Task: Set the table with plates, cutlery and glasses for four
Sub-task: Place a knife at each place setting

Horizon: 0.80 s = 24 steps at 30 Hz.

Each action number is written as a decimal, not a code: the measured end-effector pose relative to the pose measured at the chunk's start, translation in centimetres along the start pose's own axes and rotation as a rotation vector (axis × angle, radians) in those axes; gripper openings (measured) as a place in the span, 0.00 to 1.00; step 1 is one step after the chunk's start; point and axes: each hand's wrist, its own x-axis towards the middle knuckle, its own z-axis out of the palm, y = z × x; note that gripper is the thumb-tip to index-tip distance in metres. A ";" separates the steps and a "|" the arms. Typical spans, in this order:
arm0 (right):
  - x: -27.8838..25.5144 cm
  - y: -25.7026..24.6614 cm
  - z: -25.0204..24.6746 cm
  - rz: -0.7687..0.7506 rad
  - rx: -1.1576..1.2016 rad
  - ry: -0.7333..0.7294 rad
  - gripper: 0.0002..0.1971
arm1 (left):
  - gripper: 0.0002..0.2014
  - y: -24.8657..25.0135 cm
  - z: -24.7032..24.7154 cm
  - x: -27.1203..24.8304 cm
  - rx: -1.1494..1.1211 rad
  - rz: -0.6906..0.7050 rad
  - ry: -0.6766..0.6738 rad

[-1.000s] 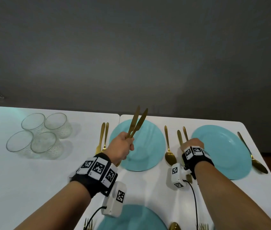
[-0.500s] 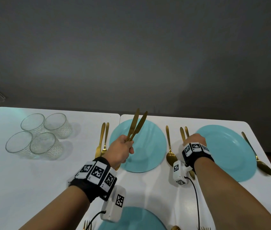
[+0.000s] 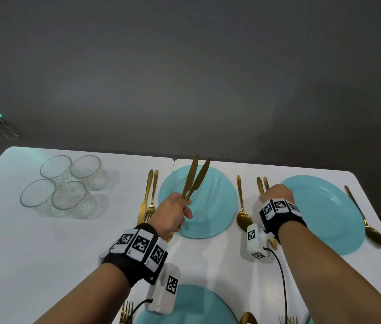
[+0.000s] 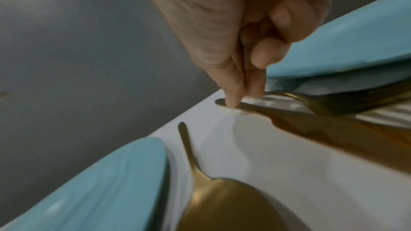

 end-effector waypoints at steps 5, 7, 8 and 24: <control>-3.4 -2.1 -2.5 -0.179 -0.008 -0.042 0.19 | 0.09 -0.2 0.2 -2.0 -0.097 0.007 -0.024; -5.9 -2.4 -3.3 -0.283 0.048 -0.099 0.17 | 0.09 -0.3 0.4 -2.9 -0.115 0.033 -0.047; -7.2 -2.3 -3.6 -0.327 0.090 -0.127 0.15 | 0.08 -0.4 0.5 -3.4 -0.126 0.050 -0.060; -30.4 1.1 -0.6 -0.227 0.958 -0.553 0.08 | 0.11 -6.6 -2.7 -16.1 -0.394 0.092 -0.371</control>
